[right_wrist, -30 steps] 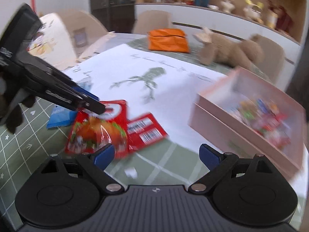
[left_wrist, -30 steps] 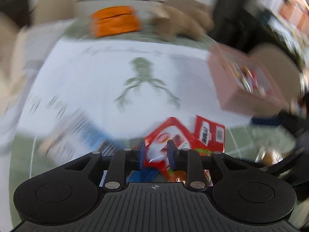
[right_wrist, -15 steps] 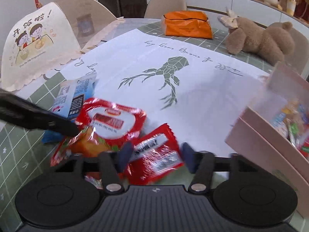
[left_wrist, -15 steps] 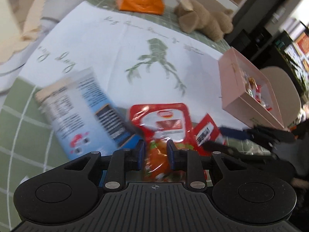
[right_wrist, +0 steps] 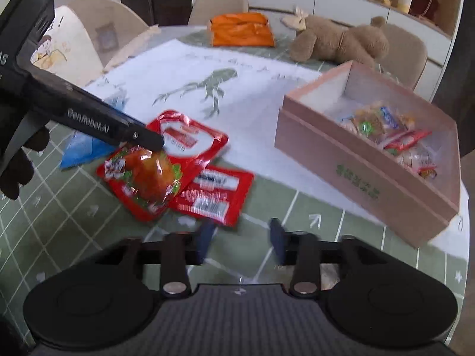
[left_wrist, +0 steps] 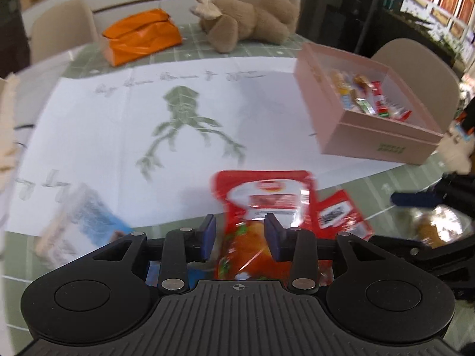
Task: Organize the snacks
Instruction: 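Lift the red chicken packet with the left tool while the right tool holds the bread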
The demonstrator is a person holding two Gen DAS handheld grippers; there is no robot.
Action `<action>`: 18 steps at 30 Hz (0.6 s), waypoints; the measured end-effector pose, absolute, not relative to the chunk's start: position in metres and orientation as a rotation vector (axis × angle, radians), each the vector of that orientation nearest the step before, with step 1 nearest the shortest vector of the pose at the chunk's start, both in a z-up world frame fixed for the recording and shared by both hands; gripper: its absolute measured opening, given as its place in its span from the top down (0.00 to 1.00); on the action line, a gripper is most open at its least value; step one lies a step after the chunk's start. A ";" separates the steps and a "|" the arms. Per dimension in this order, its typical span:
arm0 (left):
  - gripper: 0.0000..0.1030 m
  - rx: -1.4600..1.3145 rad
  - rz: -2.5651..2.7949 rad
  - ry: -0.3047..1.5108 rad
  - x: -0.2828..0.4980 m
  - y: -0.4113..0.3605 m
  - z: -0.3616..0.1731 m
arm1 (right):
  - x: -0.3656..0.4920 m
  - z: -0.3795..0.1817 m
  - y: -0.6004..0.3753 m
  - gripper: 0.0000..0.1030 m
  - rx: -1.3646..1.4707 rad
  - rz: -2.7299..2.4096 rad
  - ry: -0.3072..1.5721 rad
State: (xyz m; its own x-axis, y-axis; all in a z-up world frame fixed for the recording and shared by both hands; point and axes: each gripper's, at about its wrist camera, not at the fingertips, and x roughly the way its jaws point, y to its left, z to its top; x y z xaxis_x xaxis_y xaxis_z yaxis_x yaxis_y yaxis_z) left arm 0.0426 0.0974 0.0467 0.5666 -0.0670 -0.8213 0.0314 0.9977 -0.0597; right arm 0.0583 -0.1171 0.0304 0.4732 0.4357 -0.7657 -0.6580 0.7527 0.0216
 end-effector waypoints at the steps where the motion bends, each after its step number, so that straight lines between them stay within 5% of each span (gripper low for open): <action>1: 0.66 -0.023 -0.033 0.976 0.041 0.102 0.046 | 0.059 0.031 -0.113 0.43 -0.293 0.681 0.828; 10: 0.66 -0.198 -0.033 0.937 0.024 0.137 0.063 | 0.072 0.009 -0.063 0.24 -0.315 0.746 0.820; 18: 0.66 -0.010 -0.089 0.931 0.040 0.081 0.066 | 0.082 0.021 -0.095 0.50 -0.222 0.664 0.899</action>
State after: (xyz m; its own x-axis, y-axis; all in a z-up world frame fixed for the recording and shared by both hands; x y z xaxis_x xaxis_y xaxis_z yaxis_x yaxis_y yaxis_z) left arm 0.0398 0.0814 0.0664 0.5933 -0.0807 -0.8009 0.0723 0.9963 -0.0468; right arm 0.0824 -0.0954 0.0206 0.4399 0.4396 -0.7831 -0.6189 0.7802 0.0904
